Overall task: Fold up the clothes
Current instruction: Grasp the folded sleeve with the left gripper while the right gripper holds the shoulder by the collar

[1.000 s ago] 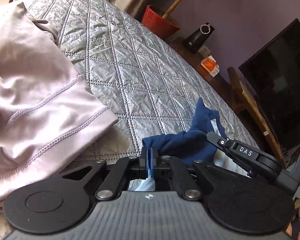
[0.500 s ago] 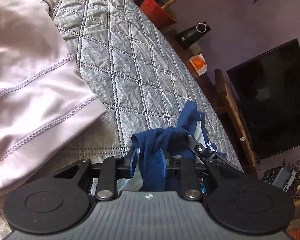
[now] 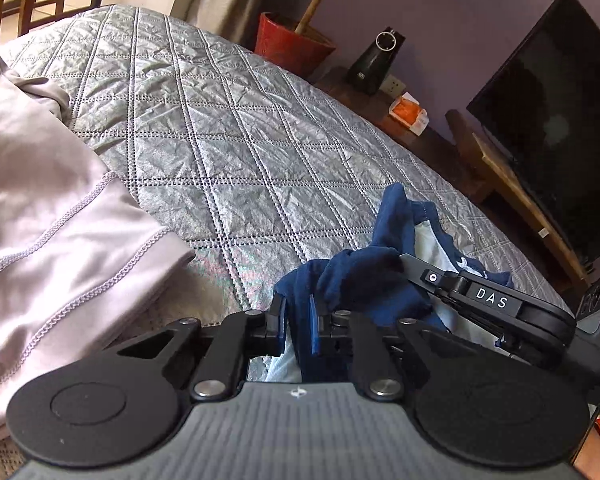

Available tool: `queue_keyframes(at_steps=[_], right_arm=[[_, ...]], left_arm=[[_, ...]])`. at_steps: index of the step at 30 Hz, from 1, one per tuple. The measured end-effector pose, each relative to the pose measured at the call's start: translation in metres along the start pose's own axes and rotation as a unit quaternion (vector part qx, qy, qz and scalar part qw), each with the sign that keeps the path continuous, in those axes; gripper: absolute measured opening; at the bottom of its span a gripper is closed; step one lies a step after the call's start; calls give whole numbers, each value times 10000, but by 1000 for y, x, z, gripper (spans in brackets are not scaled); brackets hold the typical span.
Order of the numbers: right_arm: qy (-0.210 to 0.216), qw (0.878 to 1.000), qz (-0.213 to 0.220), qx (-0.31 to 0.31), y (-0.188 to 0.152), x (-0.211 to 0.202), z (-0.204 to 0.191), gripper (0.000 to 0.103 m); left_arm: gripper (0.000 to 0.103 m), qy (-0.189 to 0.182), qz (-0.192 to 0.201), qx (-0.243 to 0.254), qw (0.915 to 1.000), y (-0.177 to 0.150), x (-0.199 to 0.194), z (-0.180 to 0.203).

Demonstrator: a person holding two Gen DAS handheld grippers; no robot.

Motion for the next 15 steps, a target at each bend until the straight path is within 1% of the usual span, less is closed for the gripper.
queue_keyframes(at_steps=[1,3,4,6,7,9,10,11,13,15], right_arm=[[-5,10000,2,-6,0,0,0,0],[-33,10000,-4,-12,0,0,0,0],[-65,10000,-8,-16,1,0,0,0],[-267,9996,-26,-6,4,-1,2,0],[-366,9993,-36,12,6,-1,3,1],[-409,9991,44,109,10,-4,4,2],[-380,9990,115,199,12,-6,5,2],[-289,9985,210,409,14,-9,7,2],[-401,9953,386,795,16,-13,21,2],[-473,9919,423,1100,13,-13,36,1]], left_arm=[[8,-18,2,-128,9999,0,0,-3],[8,-188,-50,-654,9977,2,0,-13],[7,-272,-76,-916,9954,2,0,-18],[7,-464,-130,-1426,9886,4,1,-28],[7,-540,-133,-1596,9856,5,1,-32],[7,-453,-23,-1639,9854,7,-2,-35],[4,-388,50,-1646,9856,8,-4,-37],[2,-322,132,-1665,9854,10,-6,-39],[0,-99,288,-1684,9852,14,-11,-47],[0,-15,266,-1749,9842,15,-12,-54]])
Point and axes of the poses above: each gripper's, at about its wrist camera, not at the fingertips, and x roughly the way its jaws point, z to its right, y to its top, the point moved 10 cm from there along x, roughly the way its jaws point
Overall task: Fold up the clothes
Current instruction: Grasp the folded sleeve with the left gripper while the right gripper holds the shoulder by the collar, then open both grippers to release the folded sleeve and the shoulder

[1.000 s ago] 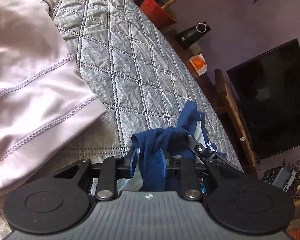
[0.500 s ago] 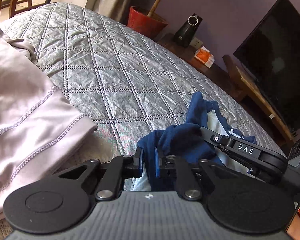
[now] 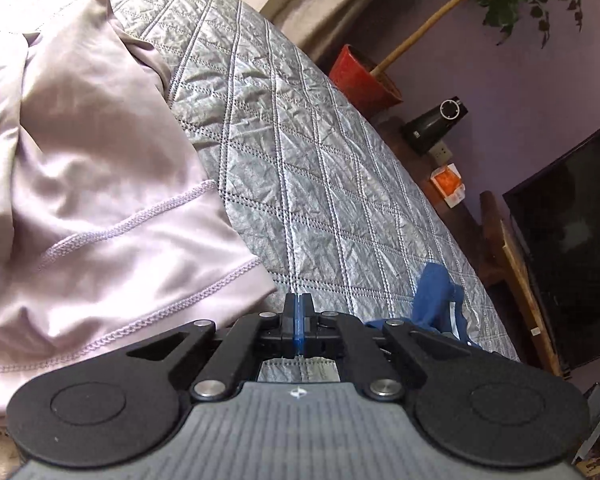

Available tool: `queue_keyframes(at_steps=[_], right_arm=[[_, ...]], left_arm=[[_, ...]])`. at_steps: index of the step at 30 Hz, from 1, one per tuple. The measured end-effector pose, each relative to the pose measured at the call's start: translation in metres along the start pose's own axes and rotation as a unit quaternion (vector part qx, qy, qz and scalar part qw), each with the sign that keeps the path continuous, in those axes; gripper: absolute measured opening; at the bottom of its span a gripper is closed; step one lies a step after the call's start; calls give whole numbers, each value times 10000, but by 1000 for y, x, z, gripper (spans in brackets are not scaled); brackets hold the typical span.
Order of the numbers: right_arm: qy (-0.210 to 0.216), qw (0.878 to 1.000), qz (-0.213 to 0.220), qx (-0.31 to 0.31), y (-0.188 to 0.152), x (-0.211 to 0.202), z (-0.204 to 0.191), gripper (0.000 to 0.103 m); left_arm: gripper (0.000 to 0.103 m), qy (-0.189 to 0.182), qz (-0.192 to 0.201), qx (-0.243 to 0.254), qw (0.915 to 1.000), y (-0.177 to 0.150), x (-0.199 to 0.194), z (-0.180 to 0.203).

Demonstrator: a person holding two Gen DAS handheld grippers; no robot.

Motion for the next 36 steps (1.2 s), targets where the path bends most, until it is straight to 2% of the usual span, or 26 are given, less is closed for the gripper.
queue_keyframes(at_steps=[1,4,6,9,12,14,16,20,23,25,27,28,30,32,33,34,36], right_arm=[[-23,10000,28,-71,0,-1,0,2],[-168,9963,61,-837,1,-7,-23,3],[57,9950,427,-905,11,-21,-38,6],[-100,9909,909,-990,29,-39,-41,10],[83,9883,505,-1435,16,-27,-55,11],[258,9838,151,-1770,4,-17,-66,11],[328,9810,-170,-1904,-8,-6,-71,11],[211,9772,-602,-2023,-21,27,-69,11],[195,9685,-534,-2423,-18,40,-84,11],[131,9601,-579,-2733,-19,42,-94,15],[84,9519,-596,-3005,-18,43,-104,21],[146,9540,-465,-2959,-15,35,-105,21],[163,9572,-311,-2873,-11,25,-102,23],[-108,9438,-652,-3239,-23,37,-96,23],[-20,9380,-623,-3411,-27,42,-100,29],[121,9407,-770,-3301,-28,44,-102,35],[288,9590,-600,-2754,-11,37,-104,36]], left_arm=[[1,2,6,41,10000,0,-1,1],[2,-53,141,397,9991,0,-6,14],[2,-258,200,793,9963,-5,-8,33],[6,-450,-49,1301,9905,-29,-1,56],[7,-285,-223,1653,9856,-45,4,60],[17,-106,-300,1901,9813,-53,7,59],[10,158,-295,2110,9769,-55,8,52],[8,416,-157,2137,9759,-51,6,45],[6,653,24,2225,9727,-48,2,43],[8,841,148,2229,9711,-43,0,40],[24,1114,267,2164,9696,-35,-5,30],[26,1155,313,2098,9704,-31,-8,26],[21,1200,421,2001,9715,-23,-13,20],[21,1140,573,2000,9715,-19,-21,21],[22,1090,611,2018,9714,-18,-23,22],[23,1044,596,2051,9713,-19,-22,24],[24,968,489,2119,9713,-23,-19,26]])
Point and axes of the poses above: each gripper's, at about its wrist camera, not at the fingertips, and x roughly the way its jaws point, z to its right, y to its top, the point moved 10 cm from there along x, roughly the way its jaws point
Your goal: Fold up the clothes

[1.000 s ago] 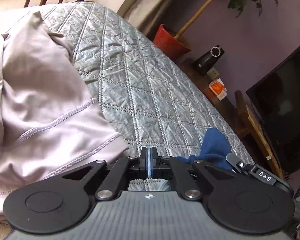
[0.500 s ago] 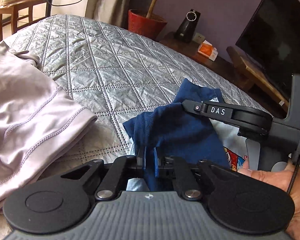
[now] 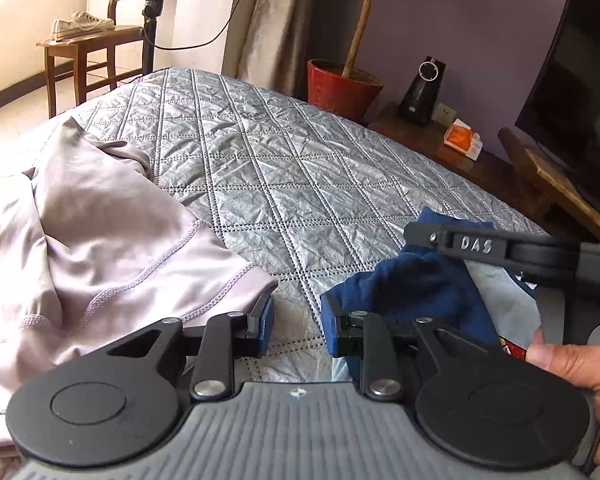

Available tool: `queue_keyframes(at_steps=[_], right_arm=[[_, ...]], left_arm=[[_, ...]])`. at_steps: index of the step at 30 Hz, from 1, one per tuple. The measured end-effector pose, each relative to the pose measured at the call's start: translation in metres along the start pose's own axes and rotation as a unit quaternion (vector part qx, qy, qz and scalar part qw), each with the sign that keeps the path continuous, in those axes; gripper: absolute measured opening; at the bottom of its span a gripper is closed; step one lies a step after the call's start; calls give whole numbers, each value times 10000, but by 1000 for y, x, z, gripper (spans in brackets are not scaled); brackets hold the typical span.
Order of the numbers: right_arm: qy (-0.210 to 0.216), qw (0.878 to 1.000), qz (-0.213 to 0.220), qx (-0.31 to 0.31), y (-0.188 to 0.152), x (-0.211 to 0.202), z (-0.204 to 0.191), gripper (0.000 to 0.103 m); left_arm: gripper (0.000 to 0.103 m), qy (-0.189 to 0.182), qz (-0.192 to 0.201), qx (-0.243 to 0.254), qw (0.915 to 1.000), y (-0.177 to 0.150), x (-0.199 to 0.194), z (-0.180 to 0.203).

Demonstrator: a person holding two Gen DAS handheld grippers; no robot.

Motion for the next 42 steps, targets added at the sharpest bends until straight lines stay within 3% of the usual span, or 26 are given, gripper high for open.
queue_keyframes(at_steps=[2,3,4,6,7,11,12,14,15,17,20,25,28,29,30,31,34,36,37,38,39,40,42], right_arm=[[8,9979,399,501,10,-28,14,42],[-26,9958,540,735,9,-46,22,52],[-55,9943,664,834,3,-66,27,63],[-180,9934,790,814,-18,-106,31,70],[-272,9940,785,715,-32,-125,31,72],[-754,9971,105,-90,-107,-182,21,76],[-793,9966,-36,-215,-123,-193,18,81],[-825,9963,-144,196,-148,-220,21,84],[-861,9930,-44,805,-156,-230,31,84],[-642,9703,221,2322,-175,-246,47,83],[54,9108,660,4074,-196,-260,56,77],[606,8715,465,4845,-192,-235,44,78],[382,8508,118,5239,-195,-211,52,79],[232,8494,-40,5272,-198,-203,55,78],[106,8538,-101,5205,-199,-198,56,64],[-9,8636,-121,5041,-197,-194,56,40],[-77,9002,120,4352,-180,-194,47,10],[42,9319,742,3551,-148,-211,32,8],[-55,9575,1042,2688,-129,-223,16,8],[-137,9755,1317,1759,-112,-235,-2,8],[-129,9862,1503,675,-104,-249,-29,8],[16,9869,1608,-123,-105,-261,-54,9],[422,9879,1152,-952,-127,-267,-87,11]], left_arm=[[24,-160,-147,110,9997,-3,6,7],[24,-197,-160,177,9995,-3,7,9],[25,-217,-151,238,9994,-3,7,11],[26,-169,-39,370,9992,1,5,12],[26,-135,7,390,9991,2,4,11],[26,-141,45,311,9994,6,2,7],[26,-147,42,302,9994,6,2,7],[26,-198,28,337,9992,5,2,11],[26,-235,30,383,9990,4,1,14],[26,-275,72,505,9983,2,-1,20],[26,-316,137,673,9971,1,-3,27],[26,-343,138,750,9965,-1,-2,31],[26,-323,138,743,9966,0,-1,30],[26,-321,133,729,9967,0,-1,29],[26,-318,127,716,9968,0,0,28],[27,-319,126,711,9969,0,0,28],[27,-322,120,744,9966,-1,0,29],[28,-316,109,770,9965,-1,0,30],[28,-314,106,772,9965,-2,0,30],[28,-313,107,762,9965,-1,0,29],[28,-308,105,743,9967,-1,0,28],[28,-301,100,718,9969,0,0,27],[28,-286,90,670,9973,0,0,26]])
Point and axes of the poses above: each gripper's, at about its wrist camera, not at the fingertips, and x roughly the way its jaws point, z to its right, y to its top, the point moved 10 cm from there along x, roughly the way its jaws point
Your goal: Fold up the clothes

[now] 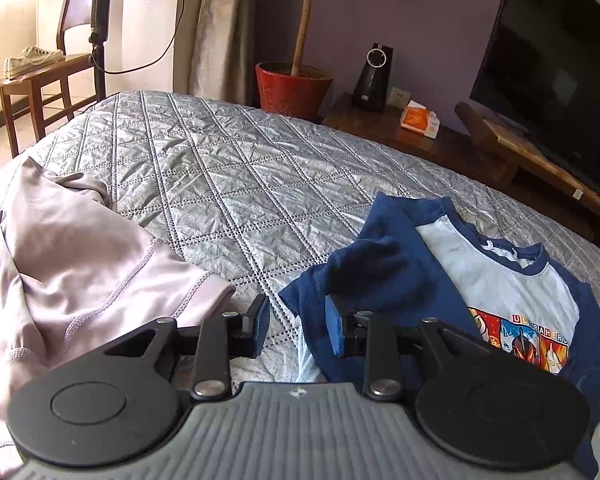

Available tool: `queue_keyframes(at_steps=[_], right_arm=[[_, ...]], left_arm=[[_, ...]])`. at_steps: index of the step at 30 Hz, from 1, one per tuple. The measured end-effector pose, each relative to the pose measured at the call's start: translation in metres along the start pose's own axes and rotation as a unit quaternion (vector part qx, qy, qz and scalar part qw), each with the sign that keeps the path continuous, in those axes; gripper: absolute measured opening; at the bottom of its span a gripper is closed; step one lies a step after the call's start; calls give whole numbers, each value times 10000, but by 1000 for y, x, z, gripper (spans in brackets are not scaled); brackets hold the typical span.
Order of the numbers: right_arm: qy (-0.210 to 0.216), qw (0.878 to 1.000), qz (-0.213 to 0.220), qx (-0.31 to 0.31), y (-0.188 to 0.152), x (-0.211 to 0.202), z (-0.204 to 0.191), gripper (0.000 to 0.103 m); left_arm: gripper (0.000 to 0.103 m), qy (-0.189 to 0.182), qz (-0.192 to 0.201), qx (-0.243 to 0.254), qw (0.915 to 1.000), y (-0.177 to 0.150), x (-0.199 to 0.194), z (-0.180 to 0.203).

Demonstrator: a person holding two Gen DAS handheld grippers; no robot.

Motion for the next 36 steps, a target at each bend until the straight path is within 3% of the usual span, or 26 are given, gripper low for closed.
queue_keyframes(at_steps=[2,3,4,5,7,9,10,14,16,17,18,19,21,23,25,28,29,31,34,36], right_arm=[[352,9956,-858,-137,-31,0,-18,10],[137,9923,-1207,248,-46,2,-8,14],[-72,9865,-1483,694,-58,2,3,26],[-253,9791,-1438,1418,-60,2,21,33],[-482,9570,-1045,2662,-53,1,58,65],[-594,9346,-590,3457,-39,3,88,72],[-619,9250,-562,3706,-37,8,98,78],[-732,8858,-1309,4391,-49,53,119,79],[-830,8742,-1562,4522,-58,74,122,79],[-888,8753,-1646,4459,-62,82,124,79],[-992,8798,-1782,4294,-65,89,127,62],[-1075,8889,-1848,4051,-66,92,128,24],[-1091,9172,-1800,3383,-58,96,122,3],[-815,9361,-1403,3120,-38,89,112,2],[-252,9596,-698,2715,-2,72,92,2],[730,9881,267,1331,46,29,36,3],[802,9922,115,948,45,20,21,3],[904,9927,-602,516,23,11,2,3],[1142,9780,-1743,130,-35,-5,-18,8],[973,9643,-2463,-30,-69,-11,-18,9]], left_arm=[[28,-8,-6,-12,10000,0,0,0],[28,-12,1,-5,10000,0,-1,1],[28,-14,15,9,10000,0,-2,2],[28,-15,28,24,10000,0,-2,4],[28,-8,39,74,10000,-1,-2,6],[28,8,23,127,9999,-3,0,8],[28,11,16,139,9999,-3,0,8],[28,13,15,151,9999,-3,1,10],[28,17,19,180,9998,-3,1,10],[28,20,20,189,9998,-3,0,10],[28,22,20,192,9998,-3,1,9],[29,22,19,193,9998,-3,0,9],[30,20,17,190,9998,-2,0,8],[30,21,15,182,9998,-2,0,8],[30,21,13,174,9998,-2,0,7],[30,28,14,154,9999,-2,0,5],[30,34,13,120,9999,-1,0,4],[30,45,7,44,10000,0,1,0],[30,88,14,-41,10000,2,1,-4],[30,100,18,-25,9999,2,1,-4]])
Point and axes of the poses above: each gripper's, at about its wrist camera, not at the fingertips, and x roughly the way its jaws point, z to its right, y to its top, the point moved 10 cm from there along x, roughly the way its jaws point
